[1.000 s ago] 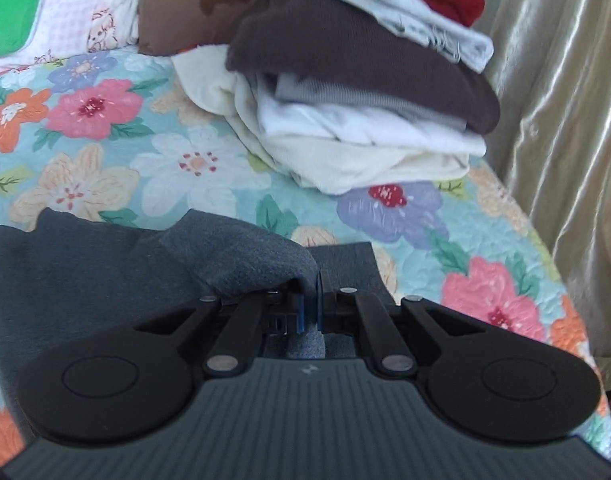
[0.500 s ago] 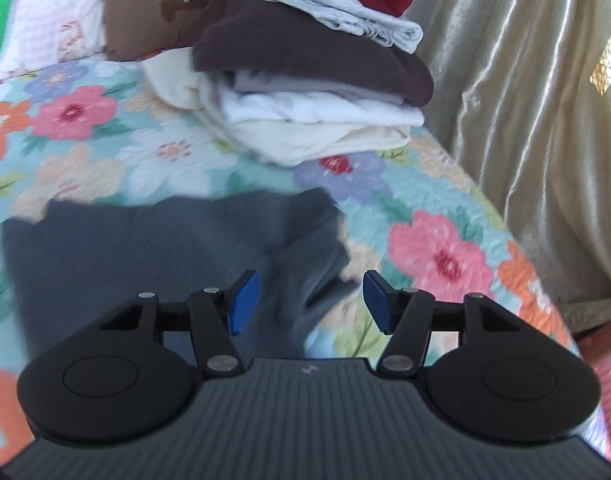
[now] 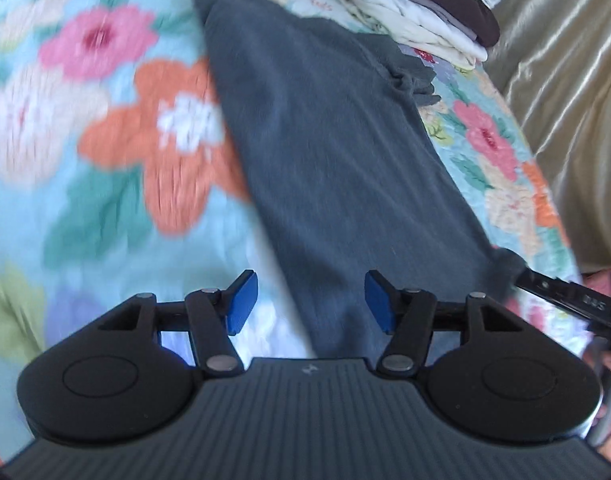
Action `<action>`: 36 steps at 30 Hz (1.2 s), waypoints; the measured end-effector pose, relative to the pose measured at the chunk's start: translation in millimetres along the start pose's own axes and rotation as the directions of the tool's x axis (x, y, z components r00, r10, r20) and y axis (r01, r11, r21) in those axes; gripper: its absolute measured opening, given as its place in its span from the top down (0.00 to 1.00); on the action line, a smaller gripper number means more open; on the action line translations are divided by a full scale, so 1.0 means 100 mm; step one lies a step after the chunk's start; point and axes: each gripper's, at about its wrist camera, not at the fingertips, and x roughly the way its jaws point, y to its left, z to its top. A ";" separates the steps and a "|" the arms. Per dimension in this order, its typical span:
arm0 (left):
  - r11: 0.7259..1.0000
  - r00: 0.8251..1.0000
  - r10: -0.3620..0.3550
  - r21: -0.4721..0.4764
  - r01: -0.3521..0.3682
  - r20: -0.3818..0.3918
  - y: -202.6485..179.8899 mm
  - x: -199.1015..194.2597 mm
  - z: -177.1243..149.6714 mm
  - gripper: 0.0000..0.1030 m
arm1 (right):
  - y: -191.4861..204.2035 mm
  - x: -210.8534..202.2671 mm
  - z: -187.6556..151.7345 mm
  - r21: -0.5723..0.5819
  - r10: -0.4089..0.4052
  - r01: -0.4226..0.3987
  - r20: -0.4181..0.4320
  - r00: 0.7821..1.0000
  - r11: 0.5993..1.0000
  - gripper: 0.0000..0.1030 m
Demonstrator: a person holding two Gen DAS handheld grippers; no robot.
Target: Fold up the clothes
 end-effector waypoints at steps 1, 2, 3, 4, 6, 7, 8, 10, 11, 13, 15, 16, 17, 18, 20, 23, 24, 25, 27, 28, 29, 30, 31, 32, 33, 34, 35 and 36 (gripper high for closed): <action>0.999 1.000 -0.027 -0.025 0.026 -0.012 0.03 0.01 -0.07 0.39 | -0.03 -0.03 0.01 0.025 0.015 -0.015 0.008 1.000 1.000 0.60; 0.997 0.998 -0.053 -0.050 0.052 -0.024 0.06 0.02 -0.13 0.39 | -0.05 -0.05 0.02 0.050 0.029 -0.030 0.017 0.999 0.998 0.59; 0.994 0.996 -0.078 -0.073 0.076 -0.033 0.08 0.03 -0.19 0.39 | -0.07 -0.06 0.03 0.075 0.047 -0.048 0.019 0.999 0.996 0.59; 0.994 0.996 -0.081 -0.074 0.079 -0.024 0.07 0.03 -0.22 0.38 | -0.09 -0.06 0.05 0.098 0.066 -0.067 0.019 0.998 0.993 0.56; 0.993 0.996 -0.089 -0.078 0.088 -0.007 0.04 0.04 -0.28 0.34 | -0.11 -0.02 0.05 0.133 0.089 -0.089 0.008 0.996 0.987 0.51; 0.989 0.993 -0.115 -0.099 0.112 -0.017 0.03 0.04 -0.29 0.34 | -0.11 0.00 0.05 0.142 0.092 -0.091 0.000 0.996 0.986 0.51; 0.983 0.990 -0.140 -0.120 0.136 -0.026 0.02 0.04 -0.29 0.34 | -0.11 0.01 0.05 0.149 0.094 -0.092 -0.007 0.996 0.985 0.51; 0.956 0.972 -0.229 -0.204 0.213 -0.056 0.03 0.05 -0.31 0.34 | -0.12 0.05 0.02 0.166 0.108 -0.103 -0.024 0.994 0.981 0.51; 0.931 0.956 -0.284 -0.260 0.257 -0.071 0.05 0.05 -0.33 0.34 | -0.14 0.07 0.01 0.183 0.131 -0.122 -0.036 0.991 0.975 0.51; 0.936 0.961 -0.270 -0.252 0.245 -0.067 -0.01 0.08 -0.36 0.34 | -0.17 0.13 -0.04 0.227 0.192 -0.171 -0.074 0.979 0.959 0.51; 0.959 0.976 -0.212 -0.206 0.196 -0.058 -0.07 0.11 -0.40 0.34 | -0.06 0.19 -0.14 0.200 0.242 -0.212 -0.141 0.960 0.957 0.50; 0.962 0.979 -0.197 -0.204 0.183 -0.051 -0.08 0.13 -0.41 0.34 | 0.04 0.20 -0.19 0.154 0.252 -0.227 -0.172 0.952 0.962 0.50; 0.957 0.979 -0.202 -0.221 0.189 -0.035 -0.05 0.14 -0.41 0.34 | 0.14 0.21 -0.25 0.108 0.261 -0.243 -0.203 0.944 0.964 0.50; 0.950 0.978 -0.206 -0.244 0.196 -0.017 -0.03 0.15 -0.41 0.33 | 0.20 0.21 -0.27 0.082 0.257 -0.245 -0.212 0.943 0.966 0.50; 0.935 0.976 -0.216 -0.284 0.211 0.013 0.00 0.19 -0.40 0.32 | 0.30 0.21 -0.32 0.034 0.244 -0.243 -0.222 0.944 0.969 0.50; 0.921 0.959 -0.284 -0.281 0.269 -0.013 -0.02 0.22 -0.35 0.43 | 0.20 0.22 -0.27 0.098 0.243 -0.228 -0.184 0.952 0.969 0.50; 0.903 0.945 -0.328 -0.297 0.310 -0.011 -0.01 0.21 -0.35 0.60 | 0.12 0.23 -0.25 0.146 0.243 -0.221 -0.160 0.957 0.964 0.49; 0.884 0.930 -0.368 -0.312 0.347 -0.008 -0.01 0.21 -0.35 0.67 | 0.03 0.24 -0.24 0.197 0.253 -0.224 -0.139 0.957 0.955 0.49; 0.881 0.931 -0.366 -0.320 0.348 0.004 0.00 0.22 -0.36 0.71 | -0.14 0.27 -0.22 0.287 0.279 -0.240 -0.104 0.955 0.927 0.49; 0.880 0.931 -0.364 -0.325 0.348 0.010 0.01 0.23 -0.36 0.71 | -0.20 0.29 -0.22 0.324 0.295 -0.252 -0.092 0.951 0.912 0.49; 0.879 0.935 -0.355 -0.338 0.337 0.008 0.02 0.28 -0.37 0.68 | -0.24 0.32 -0.22 0.351 0.303 -0.258 -0.079 0.950 0.900 0.49; 0.878 0.939 -0.345 -0.350 0.326 0.007 0.04 0.33 -0.38 0.62 | -0.25 0.35 -0.22 0.368 0.304 -0.260 -0.066 0.950 0.893 0.49; 0.877 0.942 -0.335 -0.363 0.315 0.006 0.06 0.37 -0.38 0.61 | -0.26 0.38 -0.23 0.384 0.304 -0.262 -0.052 0.951 0.885 0.50; 0.876 0.945 -0.327 -0.374 0.305 0.005 0.07 0.42 -0.39 0.60 | -0.26 0.41 -0.22 0.388 0.298 -0.262 -0.036 0.954 0.884 0.50; 0.872 0.945 -0.328 -0.380 0.309 0.015 0.08 0.42 -0.38 0.63 | -0.25 0.44 -0.22 0.390 0.292 -0.261 -0.020 0.956 0.883 0.54; 0.868 0.944 -0.329 -0.385 0.313 0.025 0.09 0.43 -0.36 0.66 | -0.22 0.47 -0.20 0.369 0.277 -0.251 -0.020 0.961 0.895 0.64; 0.867 0.944 -0.327 -0.387 0.315 0.035 0.09 0.43 -0.35 0.82 | -0.17 0.49 -0.17 0.319 0.248 -0.222 -0.041 0.968 0.921 0.76; 0.885 0.952 -0.303 -0.361 0.295 0.036 0.06 0.40 -0.33 0.95 | -0.10 0.47 -0.15 0.248 0.224 -0.204 -0.054 0.973 0.947 0.94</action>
